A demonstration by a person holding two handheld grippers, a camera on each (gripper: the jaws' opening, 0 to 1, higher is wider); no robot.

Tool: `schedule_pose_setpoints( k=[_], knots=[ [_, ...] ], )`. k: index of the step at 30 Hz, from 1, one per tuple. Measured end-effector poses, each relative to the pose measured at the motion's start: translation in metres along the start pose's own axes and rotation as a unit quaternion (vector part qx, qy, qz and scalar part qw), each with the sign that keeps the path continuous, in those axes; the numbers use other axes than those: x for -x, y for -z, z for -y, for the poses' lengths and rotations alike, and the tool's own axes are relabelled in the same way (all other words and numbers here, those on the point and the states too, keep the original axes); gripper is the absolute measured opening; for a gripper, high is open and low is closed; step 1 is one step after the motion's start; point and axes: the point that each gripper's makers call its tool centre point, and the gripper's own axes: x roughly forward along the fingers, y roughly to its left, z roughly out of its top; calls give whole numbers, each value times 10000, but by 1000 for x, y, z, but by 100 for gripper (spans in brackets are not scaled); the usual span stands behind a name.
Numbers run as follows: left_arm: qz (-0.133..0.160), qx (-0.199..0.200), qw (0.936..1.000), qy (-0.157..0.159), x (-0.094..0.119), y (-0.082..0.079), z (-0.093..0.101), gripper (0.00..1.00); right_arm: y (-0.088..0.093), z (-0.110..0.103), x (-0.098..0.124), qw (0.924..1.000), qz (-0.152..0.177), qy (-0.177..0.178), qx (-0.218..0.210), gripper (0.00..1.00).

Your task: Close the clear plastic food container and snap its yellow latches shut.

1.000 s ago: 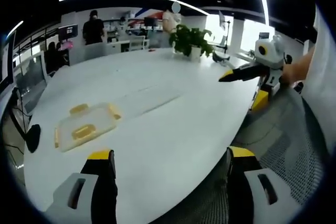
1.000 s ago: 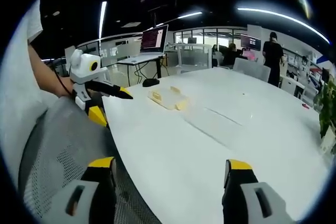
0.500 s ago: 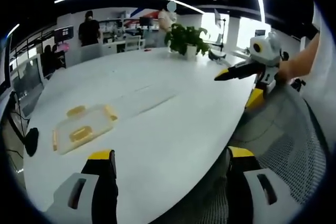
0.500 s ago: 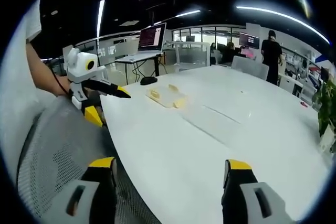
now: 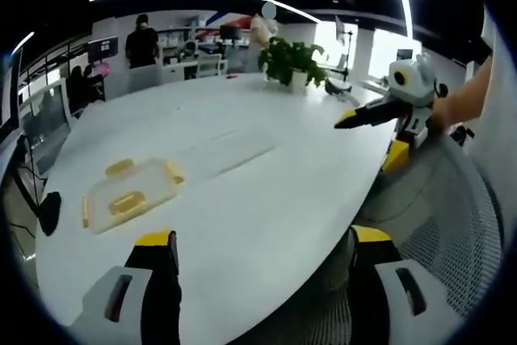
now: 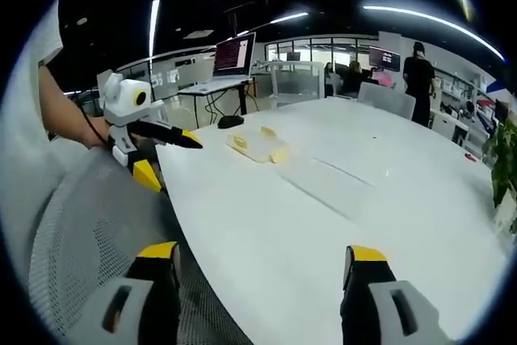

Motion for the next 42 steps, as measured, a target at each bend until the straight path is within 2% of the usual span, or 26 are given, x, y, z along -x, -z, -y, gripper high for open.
schedule_pose_setpoints(
  k=[8, 11, 15, 23, 30, 42],
  knots=[
    [138, 87, 9999, -28, 3, -8, -5, 85, -6, 5, 3, 9999, 105, 67, -76, 83],
    [37, 117, 9999, 3, 3, -4, -9, 86, -6, 12, 4, 9996, 93, 178, -179, 83],
    [85, 202, 9997, 49, 5, -5, -13, 86, -8, 13, 4, 9997, 48, 211, -88, 83],
    [94, 131, 9998, 82, 1, -10, -20, 85, -14, 16, -2, 9997, 58, 203, -73, 82],
    [109, 125, 9999, 31, 0, -13, -31, 84, -20, 16, -16, 9999, 49, 86, -29, 82],
    [6, 116, 9999, -7, -1, -8, -46, 84, -35, 15, -39, 9999, 86, -95, 70, 82]
  ],
)
